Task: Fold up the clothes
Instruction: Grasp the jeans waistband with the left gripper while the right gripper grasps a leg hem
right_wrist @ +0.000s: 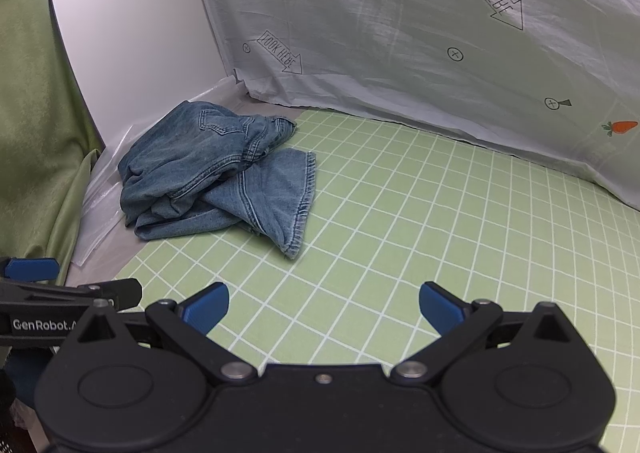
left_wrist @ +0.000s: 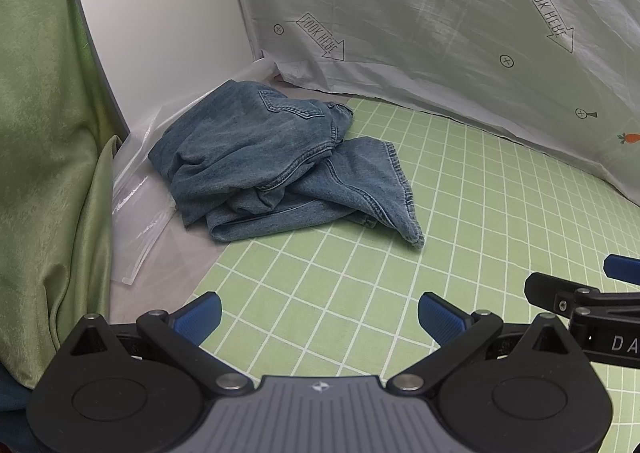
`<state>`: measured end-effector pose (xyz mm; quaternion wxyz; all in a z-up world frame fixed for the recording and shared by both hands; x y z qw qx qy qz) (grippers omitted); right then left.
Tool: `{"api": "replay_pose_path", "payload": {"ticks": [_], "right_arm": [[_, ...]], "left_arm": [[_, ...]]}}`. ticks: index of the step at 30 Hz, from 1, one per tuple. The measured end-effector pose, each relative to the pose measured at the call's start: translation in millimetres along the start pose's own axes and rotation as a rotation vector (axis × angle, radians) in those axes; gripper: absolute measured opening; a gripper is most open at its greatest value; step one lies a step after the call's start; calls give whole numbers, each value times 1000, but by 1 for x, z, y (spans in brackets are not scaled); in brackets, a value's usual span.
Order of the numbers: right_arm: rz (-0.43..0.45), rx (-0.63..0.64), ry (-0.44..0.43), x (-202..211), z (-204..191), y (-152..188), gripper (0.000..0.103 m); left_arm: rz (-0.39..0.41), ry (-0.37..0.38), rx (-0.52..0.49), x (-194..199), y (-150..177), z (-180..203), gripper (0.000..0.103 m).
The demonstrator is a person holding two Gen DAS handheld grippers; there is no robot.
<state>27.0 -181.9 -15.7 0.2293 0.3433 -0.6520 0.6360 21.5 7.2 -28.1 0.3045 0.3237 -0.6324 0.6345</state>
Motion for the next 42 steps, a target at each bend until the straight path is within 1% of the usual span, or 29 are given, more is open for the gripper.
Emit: {"api": "replay_pose_path", "payload": {"ticks": [4, 9, 13, 16, 20, 26, 30, 31, 33, 34, 35, 36, 37, 39, 40, 41, 42], "right_arm": [[-4, -3, -1, -6, 2, -1, 103], [4, 2, 19, -21, 6, -9, 103], [-7, -9, 35, -41, 10, -20, 103], [-9, -28, 52, -60, 13, -29, 103], [-33, -70, 75, -91, 17, -45, 103], [-75, -110, 64, -151, 7, -73, 103], [-142, -133, 21, -195, -9, -86, 103], [-160, -129, 10, -205, -14, -89, 103], [-188, -117, -5, -221, -24, -92, 103], [-193, -111, -14, -227, -29, -93, 103], [-198, -112, -23, -232, -33, -94, 103], [-203, -122, -32, -235, -36, -94, 99], [-209, -138, -44, -237, -37, -95, 95], [-221, -160, -99, -239, -38, -94, 69], [-225, -156, -132, -239, -39, -93, 65], [-226, -143, -174, -237, -40, -92, 45], [-225, -120, -227, -234, -41, -91, 24]], "left_arm": [[-19, -5, 19, -6, -1, -6, 103], [-50, -18, 82, -23, -8, -23, 103], [-53, -30, 120, -39, -23, -37, 103], [-58, -36, 128, -58, -38, -48, 103], [-83, -45, 140, -87, -60, -63, 103], [-115, -94, 166, -138, -95, -97, 103], [-164, -94, 207, -176, -111, -121, 101], [-172, -86, 222, -183, -114, -126, 100], [-184, -39, 259, -198, -119, -134, 91], [-191, -10, 279, -203, -120, -138, 88], [-198, 19, 300, -208, -121, -140, 80], [-199, 39, 310, -210, -121, -141, 72], [-193, 47, 308, -210, -121, -141, 70], [-181, 65, 300, -209, -120, -139, 52], [-174, 74, 293, -207, -120, -138, 48], [-167, 81, 292, -205, -119, -136, 40], [-162, 91, 291, -203, -119, -135, 28]]}}
Point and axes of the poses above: each gripper's, at about its wrist camera, not at the fingertips, and x roughly against the way its jaws point, z to its right, y to its underside, the point moved 3 cm from there along -x, roughly the way its jaws point, and after that the axes turned 4 degrees about -z, right-handed, at the moved point
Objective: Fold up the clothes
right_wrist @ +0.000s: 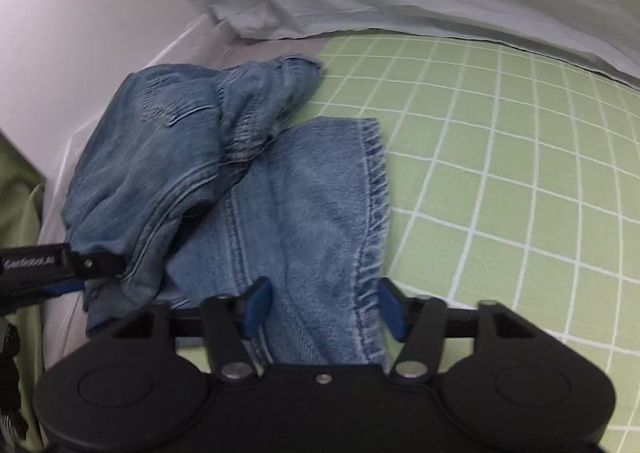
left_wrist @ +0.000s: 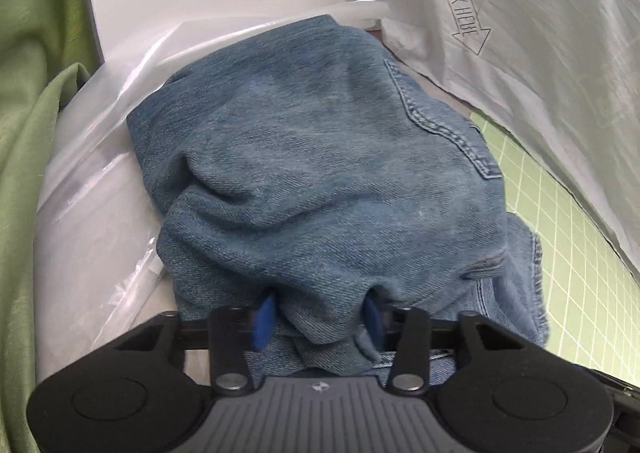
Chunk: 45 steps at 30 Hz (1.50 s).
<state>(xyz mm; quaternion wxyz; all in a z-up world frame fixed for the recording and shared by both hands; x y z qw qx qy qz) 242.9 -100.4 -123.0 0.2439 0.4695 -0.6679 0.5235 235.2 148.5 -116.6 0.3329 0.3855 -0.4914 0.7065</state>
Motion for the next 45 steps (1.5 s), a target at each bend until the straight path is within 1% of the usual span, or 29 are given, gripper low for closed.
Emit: {"api": "replay_pose_path", "payload": {"ticks": [1, 3, 4, 5, 8, 11, 14, 19, 20, 22, 24, 26, 28, 29, 32, 34, 35, 37, 38, 39, 40, 41, 42, 43, 45], "right_arm": [[3, 21, -27, 2, -2, 2, 23], [22, 49, -34, 3, -8, 6, 18], [32, 55, -28, 5, -9, 8, 15], [41, 54, -18, 8, -9, 11, 8], [74, 70, 36, 20, -13, 18, 7], [103, 124, 115, 42, -9, 34, 7], [123, 97, 190, 76, 23, 62, 7], [129, -14, 306, 135, 93, 122, 7], [130, -40, 320, 147, 107, 134, 7], [130, -96, 350, 172, 135, 158, 7], [132, -128, 399, 197, 163, 180, 7], [135, -154, 459, 220, 192, 199, 7], [141, -192, 536, 240, 222, 214, 7], [146, -218, 570, 250, 237, 221, 7], [160, -309, 648, 279, 281, 240, 8], [173, -371, 666, 298, 307, 253, 9], [177, -406, 654, 307, 317, 260, 12], [183, -470, 627, 320, 332, 275, 29], [191, -497, 617, 324, 335, 280, 43], [199, -528, 601, 327, 339, 285, 51], [207, -565, 576, 331, 345, 292, 55], [218, -606, 545, 334, 351, 298, 61], [234, -649, 511, 335, 355, 304, 67], [251, -686, 482, 335, 357, 307, 70], [281, -745, 430, 333, 360, 307, 81]], "left_arm": [[2, 6, -4, 2, 1, 2, 24], [12, 5, -16, 6, 2, 6, 16], [16, 8, -21, 10, 4, 7, 14], [19, 11, -26, 13, 5, 9, 11], [18, 41, -38, 29, 15, 16, 9], [0, 78, -81, 47, 38, 36, 9], [-27, 130, -149, 65, 75, 70, 10], [-102, 231, -217, 87, 150, 131, 11], [-117, 249, -228, 91, 165, 143, 16], [-132, 276, -248, 101, 190, 165, 19], [-116, 294, -262, 115, 210, 185, 24], [-75, 266, -271, 128, 222, 202, 26], [-39, 241, -269, 138, 231, 216, 30], [-29, 238, -260, 141, 235, 222, 35], [-19, 227, -248, 144, 247, 242, 47], [-23, 214, -252, 143, 253, 257, 51], [-27, 215, -255, 142, 255, 266, 59], [-26, 226, -264, 140, 258, 283, 71], [-25, 232, -271, 138, 258, 291, 73], [-24, 235, -281, 136, 256, 299, 76], [-22, 239, -291, 134, 255, 307, 79], [-22, 243, -298, 131, 252, 314, 85], [-25, 248, -303, 126, 248, 319, 87], [-28, 254, -308, 122, 245, 325, 87], [-39, 264, -316, 112, 237, 334, 88]]}}
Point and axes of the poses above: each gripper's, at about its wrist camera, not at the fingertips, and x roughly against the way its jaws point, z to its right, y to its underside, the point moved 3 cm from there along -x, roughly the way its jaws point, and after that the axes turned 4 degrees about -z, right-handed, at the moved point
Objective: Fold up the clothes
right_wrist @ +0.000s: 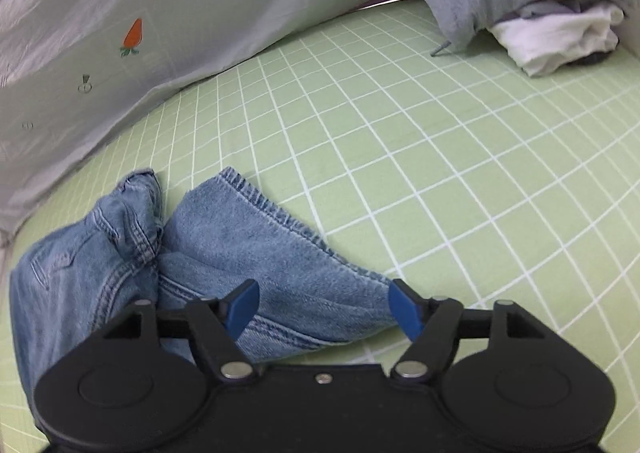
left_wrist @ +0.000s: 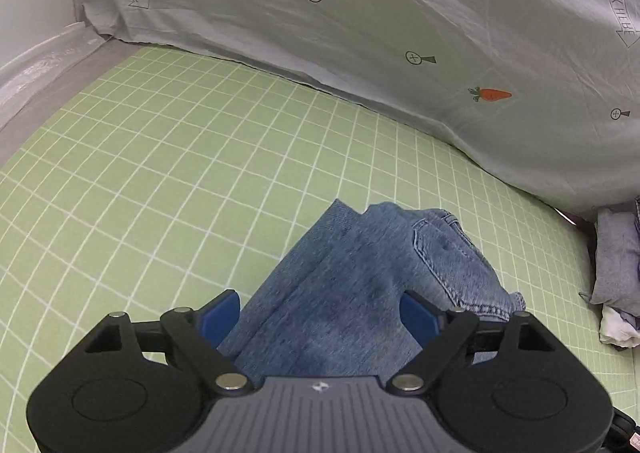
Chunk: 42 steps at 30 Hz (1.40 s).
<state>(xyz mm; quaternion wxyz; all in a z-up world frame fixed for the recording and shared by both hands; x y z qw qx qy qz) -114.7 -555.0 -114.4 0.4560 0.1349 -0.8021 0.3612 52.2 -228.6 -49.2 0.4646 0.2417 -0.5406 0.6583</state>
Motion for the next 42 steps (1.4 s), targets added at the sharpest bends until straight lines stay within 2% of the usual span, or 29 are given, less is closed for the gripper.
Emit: {"api": "replay_pose_path", "payload": {"ticks": [2, 5, 6, 7, 9, 11, 15, 16, 17, 18, 21, 22, 25, 26, 27, 30, 31, 33, 38, 42], "right_arm": [[-3, -54, -18, -6, -1, -1, 84], [-4, -114, 0, -19, -5, -1, 86], [3, -130, 4, -22, -8, -1, 92], [10, -146, 9, -24, -11, -1, 94], [6, -151, 37, -28, -17, -1, 96], [-17, -132, 81, -30, -22, 1, 95], [-55, -108, 130, -29, -31, 6, 95], [-61, -106, 131, -29, -32, 7, 95], [-66, -104, 132, -28, -32, 8, 95], [-71, -98, 135, -29, -33, 8, 95], [-90, -51, 163, -31, -38, 7, 95], [-97, -33, 174, -33, -40, 7, 95], [-113, -9, 188, -37, -42, 5, 96], [-118, -9, 188, -37, -42, 4, 97], [-121, -10, 188, -38, -42, 3, 97], [-127, -22, 177, -36, -40, 3, 97], [-128, -29, 172, -35, -39, 2, 97], [-134, -54, 157, -33, -36, 1, 97], [-153, -135, 132, -28, -28, 0, 97], [-176, -180, 140, -27, -26, -1, 97]], "left_arm": [[-27, 17, -1, -15, -10, -6, 88], [-83, 69, 14, -38, -24, -15, 87], [-101, 91, 21, -45, -29, -17, 85], [-115, 113, 24, -51, -32, -18, 76], [-139, 140, 19, -60, -38, -16, 37], [-147, 159, 11, -65, -41, -16, 21], [-84, 153, 49, -54, -44, -31, 5], [-46, 137, 85, -46, -47, -41, 5], [1, 111, 123, -36, -51, -52, 1], [59, 62, 152, -24, -56, -65, 0], [206, -179, 121, 11, -73, -106, 0], [208, -194, 139, 16, -77, -122, 0], [170, -135, 242, 17, -83, -152, 1], [152, -129, 238, 14, -84, -151, 7], [133, -120, 225, 9, -84, -147, 20], [56, -51, 156, -16, -83, -119, 49], [31, -21, 136, -25, -83, -107, 52], [-17, 36, 95, -44, -85, -82, 67], [-152, 163, -6, -89, -94, -21, 78], [-278, 217, -76, -122, -91, 11, 78]]}}
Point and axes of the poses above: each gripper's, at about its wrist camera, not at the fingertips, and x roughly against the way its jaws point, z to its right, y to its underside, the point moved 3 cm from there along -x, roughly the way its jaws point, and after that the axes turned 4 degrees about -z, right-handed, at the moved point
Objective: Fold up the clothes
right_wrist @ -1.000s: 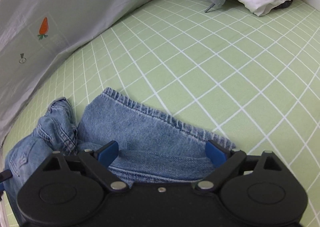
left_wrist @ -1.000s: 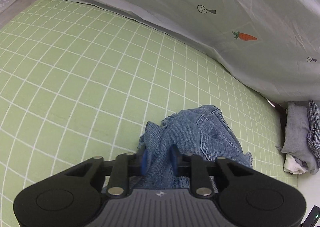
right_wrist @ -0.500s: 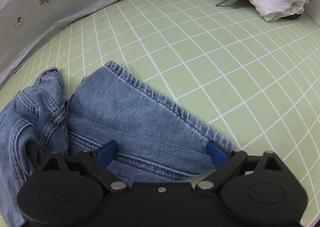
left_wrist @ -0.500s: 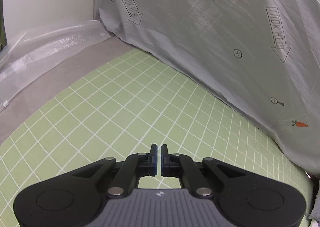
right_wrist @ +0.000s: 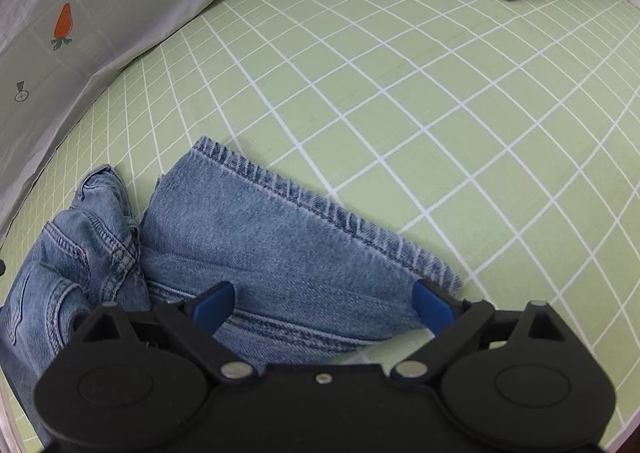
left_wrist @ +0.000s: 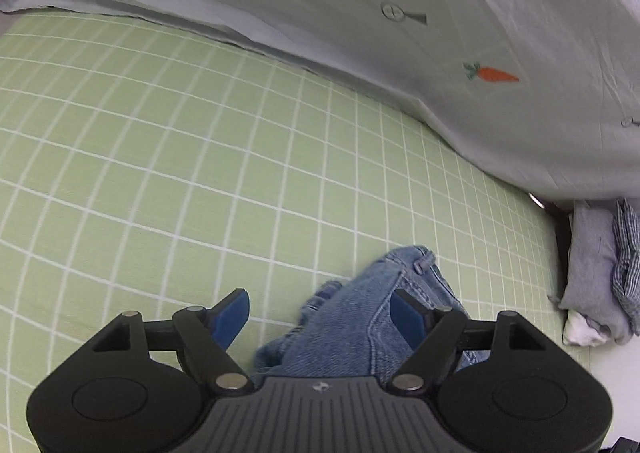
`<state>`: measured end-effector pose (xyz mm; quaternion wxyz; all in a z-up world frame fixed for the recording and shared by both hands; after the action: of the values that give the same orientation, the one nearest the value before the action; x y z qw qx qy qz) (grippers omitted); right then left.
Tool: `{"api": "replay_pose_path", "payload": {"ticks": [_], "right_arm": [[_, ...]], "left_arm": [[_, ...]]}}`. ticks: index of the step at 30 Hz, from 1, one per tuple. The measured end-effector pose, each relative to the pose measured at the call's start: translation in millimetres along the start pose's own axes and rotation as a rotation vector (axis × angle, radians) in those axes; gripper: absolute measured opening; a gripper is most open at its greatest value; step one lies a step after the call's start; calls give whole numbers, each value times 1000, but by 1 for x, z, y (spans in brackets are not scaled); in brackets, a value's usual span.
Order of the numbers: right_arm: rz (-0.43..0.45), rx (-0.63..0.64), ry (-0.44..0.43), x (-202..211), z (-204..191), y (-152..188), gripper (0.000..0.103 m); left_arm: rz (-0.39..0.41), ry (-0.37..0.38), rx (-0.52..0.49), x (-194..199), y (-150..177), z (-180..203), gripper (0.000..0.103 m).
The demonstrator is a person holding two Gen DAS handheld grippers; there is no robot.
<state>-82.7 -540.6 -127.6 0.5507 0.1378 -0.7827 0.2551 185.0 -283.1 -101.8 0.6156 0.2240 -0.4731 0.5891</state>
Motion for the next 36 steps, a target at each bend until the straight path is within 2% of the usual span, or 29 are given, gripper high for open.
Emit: {"api": "replay_pose_path", "payload": {"ticks": [4, 7, 8, 9, 11, 12, 14, 16, 18, 20, 23, 25, 28, 31, 33, 34, 35, 36], "right_arm": [[-26, -51, 4, 0, 2, -1, 97], [-30, -90, 12, 2, 6, -1, 97], [-25, -97, 17, 4, 6, -1, 97], [-19, -102, 25, 6, 7, -1, 97], [-6, -105, 50, 10, 8, -1, 97], [-1, -108, 56, 10, 9, -1, 97], [1, -117, 65, 11, 12, -1, 97], [-20, -131, 59, 7, 15, 2, 97], [-27, -126, 58, 5, 15, 4, 97], [-23, -112, 59, 6, 14, 6, 97], [-14, -94, 51, 8, 11, 6, 97], [-16, -90, 33, 6, 8, 6, 97], [-23, -92, 20, 1, 5, 7, 93], [6, -125, -27, 3, 7, 7, 74], [40, -148, -71, 7, 10, 6, 36], [61, -151, -92, 10, 12, 4, 29], [90, -144, -103, 15, 12, 2, 13], [124, -123, -109, 20, 12, -2, 11]], "left_arm": [[-125, 44, -43, -31, 2, 15, 78], [-126, 22, -82, -38, 6, 20, 76], [-119, 25, -85, -37, 7, 19, 64], [-106, 34, -73, -35, 7, 15, 44], [-79, 53, -49, -30, 7, 7, 23], [-60, 65, -39, -26, 8, 4, 17], [-6, 85, -20, -10, 13, -4, 15], [54, 73, 17, 12, 17, -13, 14], [144, 62, 81, 46, 18, -29, 11], [281, 19, 144, 88, 22, -50, 11], [434, -131, 235, 142, 33, -90, 11], [468, -215, 328, 158, 46, -122, 11], [447, -291, 468, 163, 73, -170, 11], [430, -301, 556, 164, 98, -194, 12], [429, -287, 597, 162, 112, -201, 12], [430, -286, 604, 160, 116, -201, 12], [431, -289, 603, 159, 120, -199, 12], [429, -295, 594, 157, 121, -196, 12]]}}
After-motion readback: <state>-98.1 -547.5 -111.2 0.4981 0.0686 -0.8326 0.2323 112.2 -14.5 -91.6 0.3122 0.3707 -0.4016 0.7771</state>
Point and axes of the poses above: each gripper's, at about its wrist camera, not at the fingertips, and x roughly against the way its jaws point, z to its right, y to its underside, the point moved 3 cm from there along -x, roughly the way its jaws point, and after that the axes turned 4 degrees about -z, right-handed, at the moved point
